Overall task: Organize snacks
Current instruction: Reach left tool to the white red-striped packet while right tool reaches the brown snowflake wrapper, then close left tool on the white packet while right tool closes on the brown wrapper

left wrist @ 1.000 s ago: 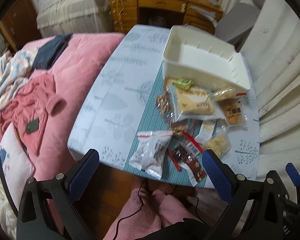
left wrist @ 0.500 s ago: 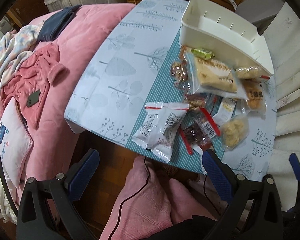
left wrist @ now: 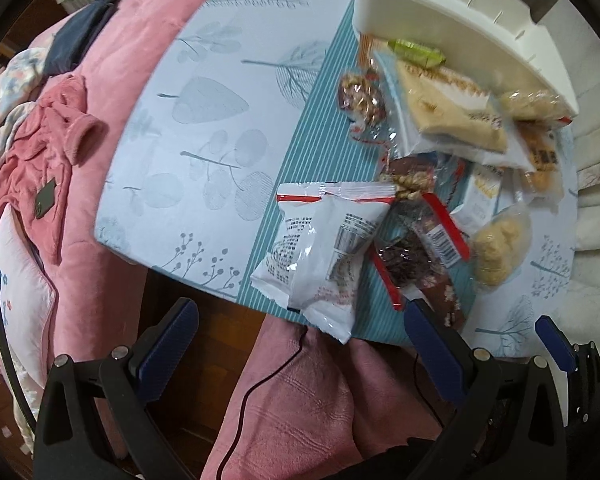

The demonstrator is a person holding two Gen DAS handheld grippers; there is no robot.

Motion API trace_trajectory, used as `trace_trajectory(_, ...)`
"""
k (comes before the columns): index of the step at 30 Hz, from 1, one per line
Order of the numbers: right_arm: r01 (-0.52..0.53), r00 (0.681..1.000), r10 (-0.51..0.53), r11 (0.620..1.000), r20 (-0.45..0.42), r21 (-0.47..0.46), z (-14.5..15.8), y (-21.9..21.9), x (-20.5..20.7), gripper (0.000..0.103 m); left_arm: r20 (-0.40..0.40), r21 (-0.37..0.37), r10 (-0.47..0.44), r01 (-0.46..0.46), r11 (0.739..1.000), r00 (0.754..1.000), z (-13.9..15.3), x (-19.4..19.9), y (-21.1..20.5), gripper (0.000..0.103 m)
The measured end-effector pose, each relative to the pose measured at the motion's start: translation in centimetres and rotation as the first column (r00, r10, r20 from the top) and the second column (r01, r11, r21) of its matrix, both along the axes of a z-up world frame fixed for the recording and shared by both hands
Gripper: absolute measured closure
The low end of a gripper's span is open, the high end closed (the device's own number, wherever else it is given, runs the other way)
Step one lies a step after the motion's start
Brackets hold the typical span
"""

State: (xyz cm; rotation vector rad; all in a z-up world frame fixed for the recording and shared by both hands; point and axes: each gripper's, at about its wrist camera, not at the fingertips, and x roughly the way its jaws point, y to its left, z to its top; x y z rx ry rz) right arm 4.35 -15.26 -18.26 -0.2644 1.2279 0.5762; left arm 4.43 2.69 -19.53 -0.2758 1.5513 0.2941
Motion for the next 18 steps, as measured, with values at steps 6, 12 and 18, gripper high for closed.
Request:
trace_trajectory(6,-0.016,0.992,0.008,0.998,-0.126,-0.057,-3.4,2.3,1.0,0.05,-0.077,-0.059,-0.044,0.04,0.997,0.996,-3.3,2.1,0.9,0.001)
trace_trajectory(12,-0.023,0.983,-0.002,0.991,-0.184,-0.133,-6.3,4.6,1.6,0.05,-0.146,-0.118,-0.095,0.079,0.99,0.985,-6.2,4.2,1.4,0.005)
trace_trajectory(18,-0.019,0.974,-0.026,0.981,-0.225,-0.195,-8.1,5.8,2.1,0.05,-0.185,-0.163,-0.151,0.121,0.979,0.971,-8.5,6.2,1.3,0.022)
